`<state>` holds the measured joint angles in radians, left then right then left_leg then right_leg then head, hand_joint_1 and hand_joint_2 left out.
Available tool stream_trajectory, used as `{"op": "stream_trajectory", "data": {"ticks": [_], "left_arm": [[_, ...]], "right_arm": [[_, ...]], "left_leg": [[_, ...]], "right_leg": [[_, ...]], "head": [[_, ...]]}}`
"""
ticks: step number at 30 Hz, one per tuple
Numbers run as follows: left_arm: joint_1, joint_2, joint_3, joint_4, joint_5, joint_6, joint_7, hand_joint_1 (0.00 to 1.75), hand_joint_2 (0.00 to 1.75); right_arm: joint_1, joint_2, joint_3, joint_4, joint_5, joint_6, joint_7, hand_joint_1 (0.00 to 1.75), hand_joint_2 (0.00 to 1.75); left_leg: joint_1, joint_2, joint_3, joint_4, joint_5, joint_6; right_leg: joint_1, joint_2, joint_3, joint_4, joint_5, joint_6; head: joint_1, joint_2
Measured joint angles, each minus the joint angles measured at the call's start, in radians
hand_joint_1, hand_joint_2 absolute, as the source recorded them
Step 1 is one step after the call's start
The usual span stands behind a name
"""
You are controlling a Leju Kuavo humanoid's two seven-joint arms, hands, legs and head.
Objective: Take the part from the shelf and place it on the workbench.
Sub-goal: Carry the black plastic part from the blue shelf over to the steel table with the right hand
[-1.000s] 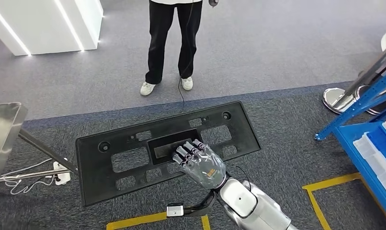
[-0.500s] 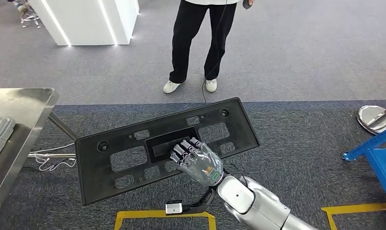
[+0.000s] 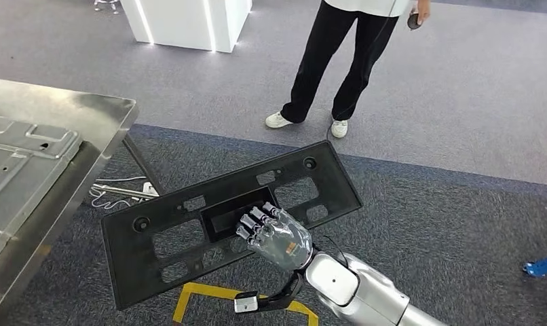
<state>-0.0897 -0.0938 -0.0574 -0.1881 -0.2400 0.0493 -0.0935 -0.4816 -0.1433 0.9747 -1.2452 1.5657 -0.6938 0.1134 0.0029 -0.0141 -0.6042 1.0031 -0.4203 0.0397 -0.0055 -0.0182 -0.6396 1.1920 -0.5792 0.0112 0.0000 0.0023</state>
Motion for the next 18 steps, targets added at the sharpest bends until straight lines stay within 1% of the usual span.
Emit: {"op": "stream_trajectory", "data": {"ticks": [1, 2, 3, 4, 5, 6, 7, 8, 9, 10, 11, 12, 13, 14, 15, 16, 17, 18], "left_arm": [[-0.002, 0.0, 0.001, 0.0, 0.002, 0.001, 0.0, 0.0, 1.75], [-0.003, 0.0, 0.003, 0.0, 0.005, 0.001, 0.0, 0.0, 1.75], [-0.002, 0.001, 0.005, 0.0, 0.008, 0.001, 0.0, 0.0, 1.75], [-0.001, 0.001, 0.007, 0.0, 0.009, 0.0, 0.001, 0.0, 1.75], [-0.001, 0.001, 0.009, 0.0, 0.009, -0.001, 0.001, 0.0, 1.75], [0.0, 0.001, 0.01, 0.0, 0.009, -0.002, 0.001, 0.0, 1.75], [0.0, 0.0, 0.01, 0.0, 0.008, -0.003, 0.001, 0.0, 1.75], [0.0, -0.001, 0.01, 0.0, 0.008, -0.003, 0.001, 0.0, 1.75], [0.001, -0.003, 0.011, 0.0, 0.008, -0.004, 0.001, 0.0, 1.75], [0.003, -0.005, 0.012, 0.0, 0.008, -0.007, 0.001, 0.0, 1.75], [0.005, -0.006, 0.013, 0.0, 0.008, -0.01, 0.001, 0.0, 1.75], [0.008, -0.008, 0.014, 0.0, 0.007, -0.013, 0.0, 0.0, 1.75], [0.009, -0.009, 0.014, 0.0, 0.005, -0.016, 0.0, 0.0, 1.75], [0.009, -0.01, 0.014, 0.0, 0.002, -0.017, -0.001, 0.0, 1.75], [0.008, -0.012, 0.014, 0.0, 0.0, -0.017, -0.001, 0.0, 1.75], [0.007, -0.013, 0.014, 0.0, -0.001, -0.018, -0.001, 0.0, 1.75], [0.006, -0.014, 0.014, 0.0, -0.002, -0.018, -0.002, 0.0, 1.75], [0.006, -0.014, 0.014, 0.0, -0.002, -0.018, -0.002, 0.0, 1.75]], "right_arm": [[0.005, 0.0, 0.0, 0.001, -0.003, 0.0, -0.008, 1.75, 1.75], [0.01, 0.0, 0.0, 0.003, -0.005, 0.0, -0.019, 1.75, 1.75], [0.016, 0.0, 0.0, 0.005, -0.008, 0.0, -0.031, 1.75, 1.75], [0.022, 0.001, 0.0, 0.006, -0.01, 0.0, -0.04, 1.75, 1.75], [0.026, 0.002, 0.0, 0.006, -0.01, 0.0, -0.047, 1.75, 1.75], [0.029, 0.002, -0.001, 0.006, -0.01, 0.0, -0.051, 1.75, 1.75], [0.031, 0.002, -0.001, 0.006, -0.01, 0.0, -0.054, 1.75, 1.75], [0.034, 0.003, -0.001, 0.007, -0.011, 0.0, -0.057, 1.75, 1.75], [0.036, 0.003, -0.002, 0.009, -0.011, 0.0, -0.061, 1.75, 1.75], [0.039, 0.003, -0.002, 0.01, -0.012, 0.0, -0.065, 1.75, 1.75], [0.04, 0.004, -0.002, 0.01, -0.014, 0.0, -0.069, 1.75, 1.75], [0.041, 0.006, -0.003, 0.01, -0.015, 0.0, -0.074, 1.75, 1.75], [0.043, 0.007, -0.004, 0.01, -0.017, 0.0, -0.078, 1.75, 1.75], [0.044, 0.009, -0.006, 0.009, -0.018, 0.0, -0.082, 1.75, 1.75], [0.047, 0.01, -0.007, 0.009, -0.019, 0.0, -0.085, 1.75, 1.75], [0.05, 0.01, -0.009, 0.009, -0.019, 0.0, -0.086, 1.75, 1.75], [0.053, 0.009, -0.011, 0.009, -0.019, 0.0, -0.088, 1.75, 1.75], [0.056, 0.009, -0.013, 0.01, -0.019, 0.0, -0.089, 1.75, 1.75]], "left_leg": [[-0.001, -0.013, 0.0, 0.001, 0.0, 0.002], [-0.002, -0.027, 0.0, 0.002, -0.001, 0.003], [-0.002, -0.042, 0.0, 0.004, -0.001, 0.003], [-0.002, -0.057, 0.0, 0.007, -0.002, 0.002], [-0.002, -0.07, 0.0, 0.01, -0.003, 0.001], [-0.001, -0.082, -0.001, 0.013, -0.005, -0.001], [0.0, -0.093, -0.003, 0.016, -0.006, -0.005], [0.002, -0.103, -0.006, 0.018, -0.006, -0.01], [0.005, -0.113, -0.009, 0.018, -0.006, -0.016], [0.007, -0.123, -0.012, 0.017, -0.004, -0.022], [0.008, -0.132, -0.014, 0.014, -0.003, -0.029], [0.007, -0.125, -0.015, 0.017, -0.005, -0.034], [0.004, -0.103, -0.02, 0.029, -0.014, -0.038], [0.002, -0.071, -0.035, 0.062, -0.034, -0.043], [0.003, -0.035, -0.059, 0.116, -0.064, -0.046], [0.004, -0.012, -0.091, 0.182, -0.096, -0.05], [0.007, -0.001, -0.122, 0.244, -0.121, -0.054], [0.009, 0.005, -0.141, 0.283, -0.132, -0.058]], "right_leg": [[0.0, 0.01, -0.033, 0.063, -0.023, 0.0], [0.0, 0.014, -0.056, 0.103, -0.029, 0.0], [0.0, 0.017, -0.064, 0.107, -0.016, -0.002], [0.0, 0.02, -0.053, 0.073, 0.015, -0.004], [-0.001, 0.028, -0.028, 0.013, 0.054, -0.007], [-0.003, 0.05, 0.0, -0.052, 0.083, -0.009], [-0.004, 0.077, 0.022, -0.105, 0.104, -0.01], [-0.004, 0.097, 0.036, -0.136, 0.113, -0.011], [-0.003, 0.112, 0.042, -0.149, 0.113, -0.012], [0.0, 0.109, 0.043, -0.151, 0.116, -0.014], [-0.001, 0.098, 0.046, -0.154, 0.118, -0.018], [-0.002, 0.086, 0.05, -0.16, 0.12, -0.023], [-0.004, 0.073, 0.055, -0.168, 0.123, -0.03], [-0.006, 0.058, 0.06, -0.175, 0.125, -0.036], [-0.004, 0.041, 0.064, -0.178, 0.125, -0.04], [-0.002, 0.025, 0.065, -0.179, 0.124, -0.043], [-0.001, 0.007, 0.065, -0.179, 0.123, -0.045], [0.0, -0.008, 0.064, -0.178, 0.121, -0.045]], "head": [[0.0, 0.0], [0.0, 0.0], [0.0, 0.0], [0.0, 0.0], [0.0, 0.0], [-0.001, 0.0], [0.0, 0.0], [-0.001, 0.0], [0.0, 0.0], [0.0, 0.0], [0.0, 0.0], [-0.001, 0.0], [-0.002, 0.0], [-0.003, 0.0], [-0.004, 0.0], [-0.005, 0.0], [-0.005, 0.0], [-0.005, 0.0]]}}
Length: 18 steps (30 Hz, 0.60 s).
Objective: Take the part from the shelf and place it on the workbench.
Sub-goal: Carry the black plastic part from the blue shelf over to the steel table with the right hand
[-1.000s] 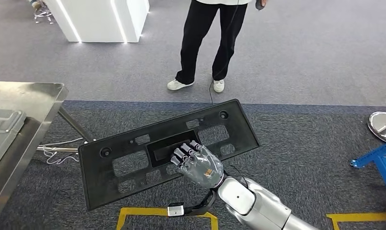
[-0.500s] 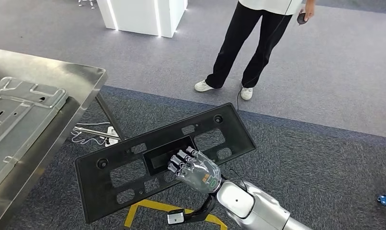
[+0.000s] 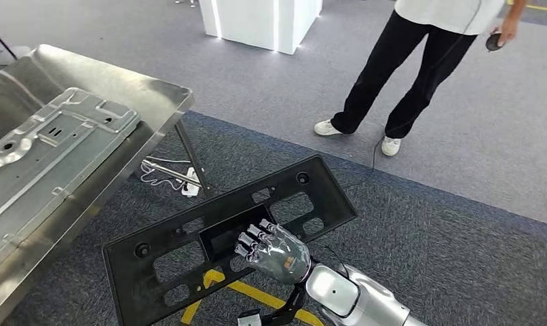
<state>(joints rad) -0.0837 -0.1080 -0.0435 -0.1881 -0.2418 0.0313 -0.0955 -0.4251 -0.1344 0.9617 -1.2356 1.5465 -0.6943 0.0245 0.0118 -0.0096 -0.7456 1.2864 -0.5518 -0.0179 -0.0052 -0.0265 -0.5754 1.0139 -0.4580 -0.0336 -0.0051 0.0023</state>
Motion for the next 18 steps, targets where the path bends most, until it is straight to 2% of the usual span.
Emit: {"op": "stream_trajectory", "data": {"ticks": [1, 2, 3, 4, 5, 6, 7, 9, 10, 12, 13, 14, 15, 16, 17, 18], "left_arm": [[0.0, 0.0, 0.0, 0.0, 0.0, 0.0, 0.0, 0.0, 1.75], [0.001, 0.0, 0.0, 0.0, 0.0, 0.0, 0.0, 0.0, 1.75], [0.002, 0.0, 0.0, 0.0, 0.0, 0.0, 0.0, 0.0, 1.75], [0.002, 0.0, 0.0, 0.0, 0.0, 0.0, 0.0, 0.0, 1.75], [0.002, 0.0, 0.0, 0.0, 0.0, 0.0, 0.0, 0.0, 1.75], [0.002, 0.001, 0.001, 0.0, 0.0, 0.001, 0.0, 0.0, 1.75], [0.002, 0.002, 0.001, 0.0, 0.0, 0.001, 0.0, 0.0, 1.75], [0.004, 0.004, 0.003, 0.0, 0.0, 0.001, 0.0, 0.0, 1.75], [0.005, 0.005, 0.004, 0.0, 0.0, 0.001, 0.001, 0.0, 1.75], [0.004, 0.006, 0.007, 0.0, 0.0, 0.001, 0.001, 0.0, 1.75], [0.002, 0.006, 0.008, 0.0, 0.0, 0.0, 0.001, 0.0, 1.75], [0.0, 0.006, 0.009, 0.0, 0.0, 0.0, 0.001, 0.0, 1.75], [-0.001, 0.006, 0.01, 0.0, 0.0, -0.001, 0.001, 0.0, 1.75], [-0.002, 0.006, 0.01, 0.0, 0.0, -0.001, 0.001, 0.0, 1.75], [-0.001, 0.006, 0.01, 0.0, 0.0, -0.001, 0.001, 0.0, 1.75], [-0.002, 0.006, 0.011, 0.0, 0.0, -0.001, 0.001, 0.0, 1.75]], "right_arm": [[0.002, 0.0, -0.002, 0.0, 0.0, 0.0, -0.001, 1.75, 1.75], [0.003, 0.0, -0.003, 0.0, -0.001, 0.0, -0.002, 1.75, 1.75], [0.003, 0.0, -0.004, 0.0, -0.002, 0.0, -0.004, 1.75, 1.75], [0.003, 0.0, -0.006, 0.0, -0.004, 0.0, -0.006, 1.75, 1.75], [0.003, 0.0, -0.007, -0.001, -0.006, 0.0, -0.009, 1.75, 1.75], [0.004, 0.0, -0.008, -0.001, -0.008, 0.0, -0.012, 1.75, 1.75], [0.004, 0.001, -0.008, -0.001, -0.008, 0.0, -0.015, 1.75, 1.75], [0.003, 0.003, -0.009, -0.001, -0.008, 0.0, -0.017, 1.75, 1.75], [0.003, 0.004, -0.01, -0.001, -0.008, 0.0, -0.017, 1.75, 1.75], [0.002, 0.004, -0.013, -0.001, -0.007, 0.0, -0.018, 1.75, 1.75], [0.003, 0.004, -0.014, -0.001, -0.007, 0.0, -0.019, 1.75, 1.75], [0.005, 0.002, -0.015, 0.0, -0.008, 0.0, -0.021, 1.75, 1.75], [0.007, 0.001, -0.016, 0.002, -0.008, 0.0, -0.023, 1.75, 1.75], [0.008, 0.0, -0.016, 0.003, -0.008, 0.0, -0.026, 1.75, 1.75], [0.009, -0.001, -0.016, 0.004, -0.008, 0.0, -0.028, 1.75, 1.75], [0.008, -0.001, -0.016, 0.004, -0.008, 0.0, -0.029, 1.75, 1.75]], "left_leg": [[0.001, 0.004, 0.001, 0.0, 0.01, -0.002], [0.002, 0.01, 0.024, -0.039, 0.035, -0.003], [0.002, 0.021, 0.061, -0.106, 0.068, -0.002], [-0.002, 0.042, 0.1, -0.176, 0.092, 0.002], [-0.005, 0.058, 0.129, -0.23, 0.108, 0.009], [-0.009, 0.068, 0.144, -0.26, 0.113, 0.016], [-0.013, 0.069, 0.147, -0.269, 0.111, 0.023], [-0.012, 0.049, 0.147, -0.274, 0.115, 0.034], [-0.01, 0.039, 0.149, -0.278, 0.118, 0.04], [-0.004, 0.02, 0.154, -0.286, 0.124, 0.051], [-0.004, 0.009, 0.153, -0.286, 0.125, 0.054], [-0.005, -0.002, 0.152, -0.286, 0.125, 0.057], [-0.006, -0.015, 0.152, -0.285, 0.125, 0.058], [-0.006, -0.028, 0.152, -0.283, 0.124, 0.058], [-0.007, -0.042, 0.152, -0.281, 0.124, 0.058], [-0.007, -0.055, 0.152, -0.278, 0.123, 0.057]], "right_leg": [[0.0, -0.015, 0.0, 0.001, -0.002, 0.001], [0.0, -0.029, 0.001, 0.003, -0.004, 0.002], [0.0, -0.04, 0.002, 0.005, -0.007, 0.005], [0.002, -0.051, 0.004, 0.007, -0.01, 0.008], [0.004, -0.06, 0.005, 0.009, -0.014, 0.013], [0.006, -0.067, 0.006, 0.011, -0.016, 0.017], [0.008, -0.075, 0.007, 0.01, -0.017, 0.022], [0.008, -0.084, 0.01, 0.009, -0.02, 0.032], [0.005, -0.071, 0.01, 0.014, -0.025, 0.038], [0.0, -0.02, -0.016, 0.077, -0.065, 0.048], [-0.002, 0.005, -0.046, 0.138, -0.097, 0.049], [-0.002, 0.018, -0.082, 0.209, -0.127, 0.05], [-0.002, 0.022, -0.113, 0.266, -0.144, 0.051], [-0.002, 0.024, -0.131, 0.293, -0.141, 0.051], [-0.002, 0.026, -0.129, 0.28, -0.117, 0.05], [-0.002, 0.03, -0.111, 0.232, -0.08, 0.048]], "head": [[0.0, 0.0], [0.0, 0.0], [0.0, 0.0], [0.0, 0.0], [0.0, 0.0], [0.001, 0.0], [0.001, 0.0], [0.001, 0.0], [0.001, 0.0], [0.001, 0.0], [0.002, 0.0], [0.002, 0.0], [0.002, 0.0], [0.002, 0.0], [0.002, 0.0], [0.001, 0.0]]}}
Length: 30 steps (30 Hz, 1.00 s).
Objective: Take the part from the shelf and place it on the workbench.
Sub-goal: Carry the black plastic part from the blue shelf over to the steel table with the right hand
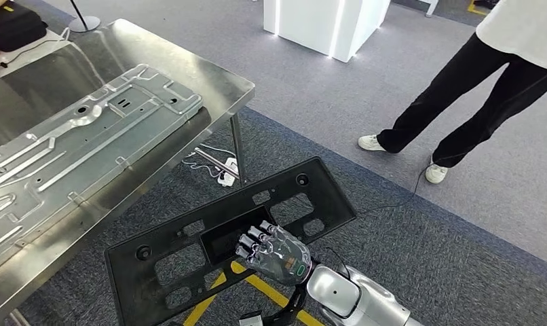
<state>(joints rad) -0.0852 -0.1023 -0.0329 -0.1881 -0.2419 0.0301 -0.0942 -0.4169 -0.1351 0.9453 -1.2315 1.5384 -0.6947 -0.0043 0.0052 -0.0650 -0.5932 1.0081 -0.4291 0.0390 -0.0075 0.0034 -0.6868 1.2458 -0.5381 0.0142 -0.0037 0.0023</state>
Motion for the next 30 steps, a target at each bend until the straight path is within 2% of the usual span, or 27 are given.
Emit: {"op": "stream_trajectory", "data": {"ticks": [1, 2, 3, 4, 6, 7, 9, 10, 11, 12, 13, 14, 15, 17, 18, 19, 21, 22, 23, 24, 26, 27, 28, 29, 30], "left_arm": [[0.0, 0.0, 0.0, 0.0, 0.0, 0.0, 0.0, 0.0, 1.75], [-0.001, -0.001, 0.0, 0.0, 0.0, 0.0, 0.0, 0.0, 1.75], [-0.002, -0.001, 0.0, 0.0, 0.0, -0.001, 0.0, 0.0, 1.75], [-0.003, -0.001, 0.0, 0.0, 0.0, -0.001, -0.001, 0.0, 1.75], [-0.001, -0.001, 0.001, 0.0, 0.0, -0.001, -0.001, 0.0, 1.75], [0.001, -0.001, 0.001, 0.0, 0.0, -0.001, -0.002, 0.0, 1.75], [0.002, 0.0, 0.003, 0.0, 0.0, -0.001, -0.001, 0.0, 1.75], [0.001, 0.0, 0.004, 0.0, 0.0, -0.001, -0.001, 0.0, 1.75], [0.0, 0.0, 0.004, 0.0, 0.0, -0.001, -0.001, 0.0, 1.75], [-0.001, 0.0, 0.005, 0.0, 0.0, -0.001, -0.002, 0.0, 1.75], [-0.001, 0.0, 0.005, 0.0, 0.0, -0.001, -0.002, 0.0, 1.75], [-0.001, 0.0, 0.006, 0.0, 0.0, -0.001, -0.001, 0.0, 1.75], [-0.001, 0.0, 0.006, 0.0, 0.0, -0.001, 0.0, 0.0, 1.75], [-0.001, 0.0, 0.006, 0.0, 0.0, -0.001, 0.001, 0.0, 1.75], [-0.002, 0.0, 0.006, 0.0, 0.0, -0.001, 0.001, 0.0, 1.75], [-0.003, 0.0, 0.006, 0.0, 0.0, -0.001, 0.001, 0.0, 1.75], [-0.003, 0.0, 0.006, 0.0, -0.001, -0.001, 0.001, 0.0, 1.75], [-0.002, 0.0, 0.006, 0.0, 0.0, -0.001, 0.002, 0.0, 1.75], [-0.002, 0.0, 0.006, 0.0, 0.0, -0.001, 0.002, 0.0, 1.75], [-0.003, 0.0, 0.006, 0.0, 0.0, -0.001, 0.001, 0.0, 1.75], [-0.007, -0.002, 0.007, 0.0, 0.0, -0.001, 0.001, 0.0, 1.75], [-0.009, -0.002, 0.007, 0.0, 0.0, -0.001, 0.001, 0.0, 1.75], [-0.009, -0.003, 0.007, 0.0, 0.0, -0.001, 0.001, 0.0, 1.75], [-0.008, -0.003, 0.007, 0.0, 0.0, -0.001, 0.001, 0.0, 1.75], [-0.007, -0.003, 0.007, 0.0, 0.0, -0.001, 0.001, 0.0, 1.75]], "right_arm": [[-0.001, 0.0, -0.001, 0.0, 0.0, 0.0, 0.0, 1.75, 1.75], [-0.002, 0.0, -0.002, 0.0, 0.0, 0.0, 0.0, 1.75, 1.75], [-0.003, 0.0, -0.003, 0.0, 0.0, 0.0, 0.0, 1.75, 1.75], [-0.003, 0.0, -0.004, 0.0, 0.0, 0.0, -0.001, 1.75, 1.75], [-0.004, 0.0, -0.004, 0.0, -0.003, 0.0, -0.004, 1.75, 1.75], [-0.006, 0.001, -0.004, 0.0, -0.004, 0.0, -0.006, 1.75, 1.75], [-0.009, 0.004, -0.005, 0.0, -0.009, 0.0, -0.007, 1.75, 1.75], [-0.009, 0.004, -0.005, 0.001, -0.01, 0.0, -0.007, 1.75, 1.75], [-0.009, 0.003, -0.005, 0.002, -0.012, 0.0, -0.007, 1.75, 1.75], [-0.007, 0.003, -0.005, 0.002, -0.012, 0.0, -0.008, 1.75, 1.75], [-0.006, 0.003, -0.005, 0.003, -0.012, 0.0, -0.008, 1.75, 1.75], [-0.005, 0.003, -0.005, 0.004, -0.012, 0.0, -0.009, 1.75, 1.75], [-0.005, 0.003, -0.005, 0.004, -0.012, 0.0, -0.009, 1.75, 1.75], [-0.007, 0.003, -0.005, 0.004, -0.012, 0.0, -0.009, 1.75, 1.75], [-0.009, 0.003, -0.005, 0.004, -0.012, 0.0, -0.009, 1.75, 1.75], [-0.011, 0.004, -0.005, 0.004, -0.012, 0.0, -0.01, 1.75, 1.75], [-0.014, 0.005, -0.005, 0.004, -0.012, 0.0, -0.012, 1.75, 1.75], [-0.016, 0.006, -0.005, 0.004, -0.015, 0.0, -0.014, 1.75, 1.75], [-0.018, 0.008, -0.005, 0.004, -0.018, 0.0, -0.016, 1.75, 1.75], [-0.02, 0.009, -0.005, 0.005, -0.023, 0.0, -0.018, 1.75, 1.75], [-0.02, 0.01, -0.005, 0.007, -0.032, 0.0, -0.02, 1.75, 1.75], [-0.019, 0.009, -0.005, 0.01, -0.035, 0.0, -0.02, 1.75, 1.75], [-0.017, 0.009, -0.005, 0.013, -0.035, 0.0, -0.02, 1.75, 1.75], [-0.016, 0.008, -0.005, 0.016, -0.035, 0.0, -0.021, 1.75, 1.75], [-0.015, 0.008, -0.005, 0.019, -0.035, 0.0, -0.021, 1.75, 1.75]], "left_leg": [[0.001, -0.013, -0.001, 0.003, -0.001, -0.002], [0.0, -0.025, -0.004, 0.008, -0.003, -0.005], [0.0, -0.037, -0.008, 0.011, -0.004, -0.009], [0.0, -0.047, -0.012, 0.013, -0.004, -0.014], [0.002, -0.067, -0.019, 0.012, -0.002, -0.026], [0.002, -0.059, -0.022, 0.017, -0.005, -0.031], [-0.001, -0.01, -0.047, 0.071, -0.04, -0.04], [0.0, 0.022, -0.072, 0.127, -0.07, -0.043], [0.001, 0.041, -0.105, 0.193, -0.101, -0.046], [0.003, 0.051, -0.135, 0.254, -0.124, -0.049], [0.005, 0.056, -0.152, 0.286, -0.129, -0.052], [0.007, 0.06, -0.149, 0.281, -0.114, -0.054], [0.008, 0.068, -0.126, 0.237, -0.085, -0.055], [0.005, 0.105, -0.051, 0.099, -0.025, -0.052], [0.002, 0.119, -0.026, 0.05, -0.011, -0.046], [-0.001, 0.127, -0.014, 0.025, -0.007, -0.04], [-0.005, 0.11, -0.014, 0.017, -0.009, -0.026], [-0.004, 0.099, -0.012, 0.014, -0.007, -0.02], [-0.002, 0.088, -0.01, 0.01, -0.005, -0.015], [0.0, 0.078, -0.008, 0.007, -0.003, -0.009], [0.001, 0.057, -0.007, 0.006, -0.001, -0.002], [0.0, 0.044, -0.008, 0.006, -0.001, 0.0], [-0.002, 0.031, -0.008, 0.007, -0.001, 0.001], [-0.004, 0.017, -0.008, 0.008, -0.001, 0.002], [-0.005, 0.003, -0.007, 0.009, -0.001, 0.002]], "right_leg": [[-0.001, 0.018, 0.028, -0.069, 0.038, -0.003], [-0.003, 0.039, 0.055, -0.133, 0.064, -0.006], [-0.004, 0.056, 0.073, -0.178, 0.078, -0.008], [-0.004, 0.068, 0.083, -0.202, 0.081, -0.009], [-0.004, 0.055, 0.087, -0.208, 0.08, -0.014], [-0.005, 0.044, 0.091, -0.212, 0.081, -0.019], [-0.008, 0.019, 0.099, -0.223, 0.084, -0.031], [-0.006, 0.005, 0.102, -0.225, 0.084, -0.035], [-0.005, -0.009, 0.103, -0.225, 0.082, -0.039], [-0.004, -0.023, 0.104, -0.225, 0.08, -0.039], [-0.004, -0.038, 0.105, -0.224, 0.078, -0.039], [-0.004, -0.051, 0.106, -0.223, 0.075, -0.037], [-0.005, -0.064, 0.109, -0.222, 0.072, -0.035], [-0.003, -0.085, 0.117, -0.219, 0.064, -0.027], [-0.001, -0.094, 0.12, -0.218, 0.06, -0.022], [0.002, -0.102, 0.123, -0.217, 0.057, -0.017], [0.004, -0.12, 0.128, -0.219, 0.054, -0.007], [0.002, -0.121, 0.13, -0.217, 0.05, -0.001], [0.0, -0.108, 0.128, -0.207, 0.04, 0.005], [-0.003, -0.086, 0.116, -0.177, 0.02, 0.009], [-0.006, -0.033, 0.059, -0.06, -0.039, 0.013], [-0.005, -0.018, 0.022, 0.009, -0.064, 0.013], [-0.005, -0.011, -0.007, 0.057, -0.073, 0.012], [-0.004, -0.006, -0.02, 0.07, -0.062, 0.009], [-0.004, -0.003, -0.014, 0.043, -0.032, 0.005]], "head": [[0.0, 0.0], [0.0, 0.0], [0.0, 0.0], [0.0, 0.0], [0.0, 0.0], [0.0, 0.0], [-0.003, 0.0], [-0.004, 0.0], [-0.005, 0.0], [-0.005, 0.0], [-0.005, 0.0], [-0.005, 0.0], [-0.005, 0.0], [-0.005, 0.0], [-0.005, 0.0], [-0.004, 0.0], [-0.004, 0.0], [-0.004, 0.0], [-0.004, 0.0], [-0.004, 0.0], [-0.003, 0.0], [-0.002, 0.0], [-0.002, 0.0], [-0.003, 0.0], [-0.003, 0.0]]}}
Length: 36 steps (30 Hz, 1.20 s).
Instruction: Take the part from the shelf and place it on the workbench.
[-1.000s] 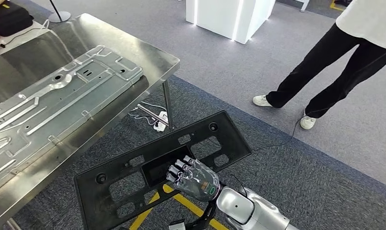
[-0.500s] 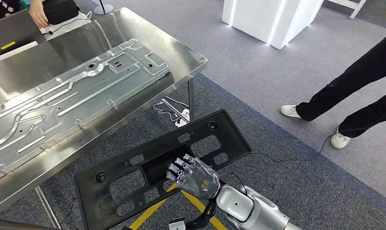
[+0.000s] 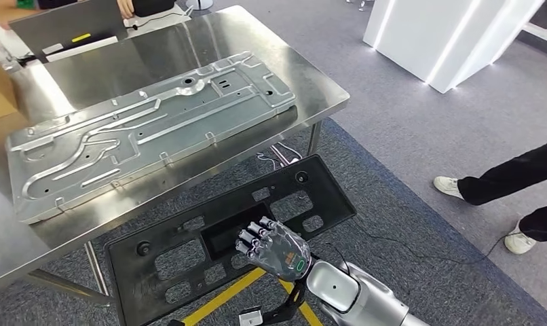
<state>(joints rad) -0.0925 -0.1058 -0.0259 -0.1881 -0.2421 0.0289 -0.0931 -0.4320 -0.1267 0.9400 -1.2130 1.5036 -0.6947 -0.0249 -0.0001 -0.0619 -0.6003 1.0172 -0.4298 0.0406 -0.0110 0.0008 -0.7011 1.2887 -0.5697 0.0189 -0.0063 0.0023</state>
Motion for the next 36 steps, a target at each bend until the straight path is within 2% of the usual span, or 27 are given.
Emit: {"op": "stream_trajectory", "data": {"ticks": [1, 2, 3, 4, 5, 7, 8, 9, 11, 13, 14, 15, 16, 18, 20, 22, 23, 25, 27, 28, 29, 30, 31, 32, 33, 34, 36], "left_arm": [[0.0, 0.0, 0.0, 0.0, 0.0, 0.0, 0.0, 0.0, 1.75], [0.001, -0.002, 0.0, 0.0, 0.0, 0.0, 0.0, 0.0, 1.75], [0.0, -0.004, 0.0, 0.0, 0.0, 0.0, 0.0, 0.0, 1.75], [-0.001, -0.006, 0.0, 0.0, 0.0, 0.001, -0.001, 0.0, 1.75], [0.0, -0.008, 0.0, 0.0, 0.0, 0.001, -0.001, 0.0, 1.75], [0.004, -0.008, 0.001, 0.0, 0.0, 0.002, -0.001, 0.0, 1.75], [0.005, -0.008, 0.001, 0.0, 0.0, 0.001, -0.001, 0.0, 1.75], [0.006, -0.008, 0.002, 0.0, 0.0, 0.001, -0.001, 0.0, 1.75], [0.002, -0.008, 0.003, 0.0, 0.0, 0.002, -0.001, 0.0, 1.75], [0.001, -0.008, 0.006, 0.0, 0.0, 0.002, -0.001, 0.0, 1.75], [0.002, -0.007, 0.007, 0.0, 0.0, 0.002, -0.001, 0.0, 1.75], [0.004, -0.007, 0.007, 0.0, 0.0, 0.002, -0.001, 0.0, 1.75], [0.005, -0.007, 0.008, 0.0, 0.001, 0.002, -0.001, 0.0, 1.75], [0.005, -0.008, 0.008, 0.0, 0.001, 0.003, -0.001, 0.0, 1.75], [0.004, -0.008, 0.009, 0.0, 0.001, 0.003, -0.001, 0.0, 1.75], [0.006, -0.008, 0.01, 0.0, 0.001, 0.003, -0.001, 0.0, 1.75], [0.007, -0.008, 0.011, 0.0, 0.001, 0.003, -0.001, 0.0, 1.75], [0.007, -0.009, 0.013, 0.0, 0.001, 0.003, -0.001, 0.0, 1.75], [0.004, -0.009, 0.014, 0.0, 0.001, 0.003, -0.001, 0.0, 1.75], [0.004, -0.009, 0.015, 0.0, 0.001, 0.003, -0.002, 0.0, 1.75], [0.004, -0.009, 0.015, 0.0, 0.001, 0.003, -0.002, 0.0, 1.75], [0.004, -0.009, 0.015, 0.0, 0.001, 0.003, -0.002, 0.0, 1.75], [0.005, -0.009, 0.016, 0.0, 0.001, 0.003, -0.002, 0.0, 1.75], [0.005, -0.009, 0.016, 0.0, 0.001, 0.003, -0.002, 0.0, 1.75], [0.005, -0.01, 0.016, 0.0, 0.001, 0.003, -0.002, 0.0, 1.75], [0.004, -0.011, 0.016, 0.0, 0.001, 0.003, -0.002, 0.0, 1.75], [0.004, -0.014, 0.017, 0.0, 0.001, 0.003, -0.003, 0.0, 1.75]], "right_arm": [[0.0, 0.0, 0.0, 0.001, 0.001, 0.0, 0.001, 1.75, 1.75], [-0.001, 0.0, 0.0, 0.002, 0.002, 0.0, 0.001, 1.75, 1.75], [-0.001, 0.0, 0.0, 0.002, 0.003, 0.0, 0.002, 1.75, 1.75], [-0.001, 0.0, 0.0, 0.002, 0.004, 0.0, 0.003, 1.75, 1.75], [-0.001, 0.0, 0.0, 0.002, 0.005, 0.0, 0.003, 1.75, 1.75], [-0.003, 0.003, 0.0, 0.003, 0.005, 0.0, 0.003, 1.75, 1.75], [-0.004, 0.005, 0.0, 0.004, 0.004, 0.0, 0.003, 1.75, 1.75], [-0.004, 0.008, 0.0, 0.004, 0.004, 0.0, 0.003, 1.75, 1.75], [-0.004, 0.012, 0.0, 0.005, 0.004, 0.0, 0.003, 1.75, 1.75], [-0.001, 0.012, 0.0, 0.008, 0.004, 0.0, 0.003, 1.75, 1.75], [0.0, 0.012, 0.0, 0.01, 0.004, 0.0, 0.002, 1.75, 1.75], [0.001, 0.012, 0.0, 0.011, 0.004, 0.0, 0.002, 1.75, 1.75], [0.002, 0.012, 0.0, 0.011, 0.004, 0.0, 0.002, 1.75, 1.75], [0.001, 0.013, 0.0, 0.011, 0.004, 0.0, 0.003, 1.75, 1.75], [0.0, 0.014, 0.0, 0.011, 0.004, 0.0, 0.002, 1.75, 1.75], [-0.001, 0.015, 0.0, 0.011, 0.004, 0.0, 0.002, 1.75, 1.75], [-0.002, 0.015, 0.0, 0.011, 0.004, 0.0, 0.002, 1.75, 1.75], [-0.004, 0.017, 0.0, 0.011, 0.002, 0.0, 0.002, 1.75, 1.75], [-0.003, 0.017, 0.0, 0.013, 0.0, 0.0, 0.002, 1.75, 1.75], [-0.001, 0.017, 0.0, 0.016, 0.0, 0.0, 0.002, 1.75, 1.75], [0.001, 0.016, 0.0, 0.019, 0.0, 0.0, 0.002, 1.75, 1.75], [0.002, 0.016, 0.0, 0.022, 0.0, 0.0, 0.002, 1.75, 1.75], [0.002, 0.016, 0.0, 0.023, 0.0, 0.0, 0.002, 1.75, 1.75], [0.001, 0.016, 0.0, 0.024, 0.0, 0.0, 0.002, 1.75, 1.75], [0.0, 0.016, 0.0, 0.024, 0.0, 0.0, 0.002, 1.75, 1.75], [-0.001, 0.016, 0.0, 0.024, -0.001, 0.0, 0.002, 1.75, 1.75], [-0.001, 0.016, 0.0, 0.026, -0.001, 0.0, 0.001, 1.75, 1.75]], "left_leg": [[-0.001, -0.014, 0.001, 0.001, 0.0, 0.0], [-0.001, -0.026, 0.001, 0.001, 0.0, -0.001], [-0.002, -0.037, -0.001, 0.002, 0.0, -0.002], [0.001, -0.047, -0.004, 0.002, 0.001, -0.005], [0.004, -0.057, -0.006, 0.001, 0.002, -0.011], [0.008, -0.07, -0.009, -0.003, 0.004, -0.024], [0.006, -0.056, -0.012, 0.001, -0.002, -0.03], [0.004, -0.031, -0.02, 0.02, -0.015, -0.035], [0.004, 0.026, -0.066, 0.119, -0.072, -0.046], [0.012, 0.048, -0.131, 0.247, -0.125, -0.058], [0.016, 0.053, -0.145, 0.272, -0.127, -0.064], [0.02, 0.058, -0.14, 0.262, -0.109, -0.07], [0.023, 0.066, -0.114, 0.21, -0.076, -0.074], [0.023, 0.107, -0.042, 0.072, -0.017, -0.074], [0.018, 0.13, -0.011, 0.008, -0.001, -0.06], [0.015, 0.111, -0.014, 0.009, -0.002, -0.042], [0.016, 0.1, -0.014, 0.007, -0.001, -0.035], [0.019, 0.08, -0.012, 0.002, 0.002, -0.022], [0.019, 0.058, -0.012, 0.002, 0.003, -0.013], [0.018, 0.045, -0.012, 0.002, 0.003, -0.012], [0.017, 0.031, -0.012, 0.003, 0.002, -0.011], [0.016, 0.016, -0.011, 0.003, 0.002, -0.01], [0.015, 0.002, -0.01, 0.004, 0.002, -0.011], [0.015, -0.013, -0.009, 0.005, 0.002, -0.011], [0.015, -0.024, -0.009, 0.006, 0.002, -0.013], [0.015, -0.036, -0.011, 0.007, 0.003, -0.017], [0.02, -0.057, -0.018, 0.006, 0.006, -0.03]], "right_leg": [[0.002, 0.011, 0.024, -0.063, 0.043, -0.007], [0.002, 0.034, 0.053, -0.136, 0.079, -0.015], [0.003, 0.057, 0.078, -0.198, 0.104, -0.022], [0.005, 0.074, 0.095, -0.24, 0.117, -0.027], [0.007, 0.081, 0.103, -0.256, 0.115, -0.03], [0.007, 0.06, 0.113, -0.271, 0.119, -0.033], [0.004, 0.049, 0.12, -0.281, 0.123, -0.037], [0.0, 0.036, 0.128, -0.293, 0.127, -0.04], [-0.002, 0.008, 0.137, -0.303, 0.128, -0.043], [-0.002, -0.024, 0.139, -0.302, 0.123, -0.043], [-0.003, -0.038, 0.14, -0.3, 0.12, -0.042], [-0.004, -0.052, 0.141, -0.298, 0.116, -0.039], [-0.006, -0.064, 0.142, -0.294, 0.112, -0.035], [-0.005, -0.084, 0.145, -0.28, 0.098, -0.023], [0.002, -0.1, 0.145, -0.27, 0.088, -0.011], [0.004, -0.116, 0.148, -0.269, 0.085, -0.003], [0.002, -0.112, 0.149, -0.266, 0.079, 0.002], [-0.005, -0.068, 0.13, -0.217, 0.044, 0.01], [-0.008, -0.017, 0.069, -0.093, -0.018, 0.013], [-0.008, -0.008, 0.035, -0.027, -0.041, 0.012], [-0.008, -0.004, 0.01, 0.014, -0.047, 0.011], [-0.008, -0.002, 0.002, 0.018, -0.032, 0.009], [-0.007, 0.001, 0.014, -0.018, 0.001, 0.005], [-0.007, 0.012, 0.041, -0.084, 0.044, -0.001], [-0.007, 0.036, 0.07, -0.153, 0.076, -0.007], [-0.008, 0.058, 0.093, -0.209, 0.096, -0.012], [-0.005, 0.084, 0.11, -0.253, 0.102, -0.016]], "head": [[0.0, 0.0], [0.0, 0.0], [0.0, 0.0], [0.0, 0.0], [0.0, 0.0], [0.001, 0.0], [0.0, 0.0], [-0.003, 0.0], [-0.006, 0.0], [-0.007, 0.0], [-0.007, 0.0], [-0.007, 0.0], [-0.007, 0.0], [-0.007, 0.0], [-0.006, 0.0], [-0.004, 0.0], [-0.004, 0.0], [-0.004, 0.0], [-0.004, 0.0], [-0.004, 0.0], [-0.004, 0.0], [-0.004, 0.0], [-0.004, 0.0], [-0.004, 0.0], [-0.005, 0.0], [-0.004, 0.0], [-0.004, 0.0]]}}
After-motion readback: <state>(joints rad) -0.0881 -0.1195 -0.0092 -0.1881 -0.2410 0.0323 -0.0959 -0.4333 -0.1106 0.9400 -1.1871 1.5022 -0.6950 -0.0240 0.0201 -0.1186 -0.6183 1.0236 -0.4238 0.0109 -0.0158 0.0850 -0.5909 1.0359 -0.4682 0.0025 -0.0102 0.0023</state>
